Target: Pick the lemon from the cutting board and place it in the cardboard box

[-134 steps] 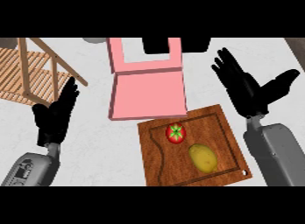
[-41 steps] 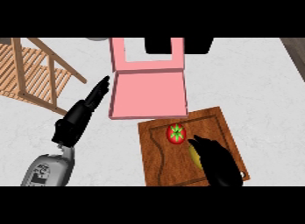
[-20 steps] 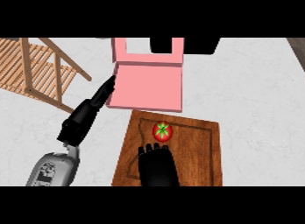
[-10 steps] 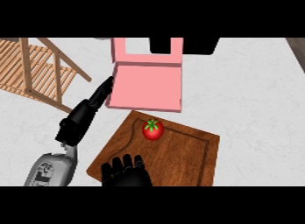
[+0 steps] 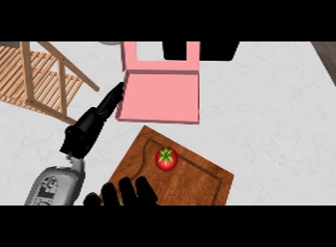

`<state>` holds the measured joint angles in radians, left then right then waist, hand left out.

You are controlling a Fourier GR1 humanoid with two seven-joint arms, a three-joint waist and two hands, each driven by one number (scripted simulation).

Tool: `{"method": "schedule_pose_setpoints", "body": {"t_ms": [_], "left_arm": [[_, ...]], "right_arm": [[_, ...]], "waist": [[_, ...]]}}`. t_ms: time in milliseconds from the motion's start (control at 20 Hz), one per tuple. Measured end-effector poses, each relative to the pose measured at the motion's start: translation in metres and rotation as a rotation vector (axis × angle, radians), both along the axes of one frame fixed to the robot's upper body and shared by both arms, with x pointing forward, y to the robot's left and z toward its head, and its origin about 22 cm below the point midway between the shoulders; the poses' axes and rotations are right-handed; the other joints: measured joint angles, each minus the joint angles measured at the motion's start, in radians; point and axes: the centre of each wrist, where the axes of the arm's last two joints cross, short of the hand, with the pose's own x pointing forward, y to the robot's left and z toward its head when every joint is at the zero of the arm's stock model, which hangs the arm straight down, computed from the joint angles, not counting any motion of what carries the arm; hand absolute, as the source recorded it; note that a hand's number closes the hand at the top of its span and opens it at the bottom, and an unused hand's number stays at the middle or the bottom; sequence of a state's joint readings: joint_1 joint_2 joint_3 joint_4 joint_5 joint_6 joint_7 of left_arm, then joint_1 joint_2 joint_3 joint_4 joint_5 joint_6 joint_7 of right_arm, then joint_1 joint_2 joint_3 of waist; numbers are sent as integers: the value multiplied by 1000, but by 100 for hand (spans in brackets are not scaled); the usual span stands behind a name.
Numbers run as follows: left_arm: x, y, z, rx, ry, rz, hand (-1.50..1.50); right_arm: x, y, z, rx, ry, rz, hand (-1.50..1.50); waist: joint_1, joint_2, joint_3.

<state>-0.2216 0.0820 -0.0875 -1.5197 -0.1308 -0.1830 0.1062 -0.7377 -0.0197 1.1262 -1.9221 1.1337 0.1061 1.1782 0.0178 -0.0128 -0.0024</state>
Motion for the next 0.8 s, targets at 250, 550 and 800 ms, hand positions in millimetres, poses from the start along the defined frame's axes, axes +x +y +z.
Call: {"method": "schedule_pose_setpoints", "body": {"t_ms": [250,550,800], "left_arm": [[-2,-2,-2,1,-2,0,0],[-1,-3,-2,4,-11,1,0],[-1,-5,-3,6,-11,-7,0]], "right_arm": [[14,-1,21,55,-38,-51,150],[43,5,46,78,-63,-119,150],[69,13,66,92,-52,-152,150]], "waist": [[-3,0,0],[-1,4,0],[4,8,0]]}}
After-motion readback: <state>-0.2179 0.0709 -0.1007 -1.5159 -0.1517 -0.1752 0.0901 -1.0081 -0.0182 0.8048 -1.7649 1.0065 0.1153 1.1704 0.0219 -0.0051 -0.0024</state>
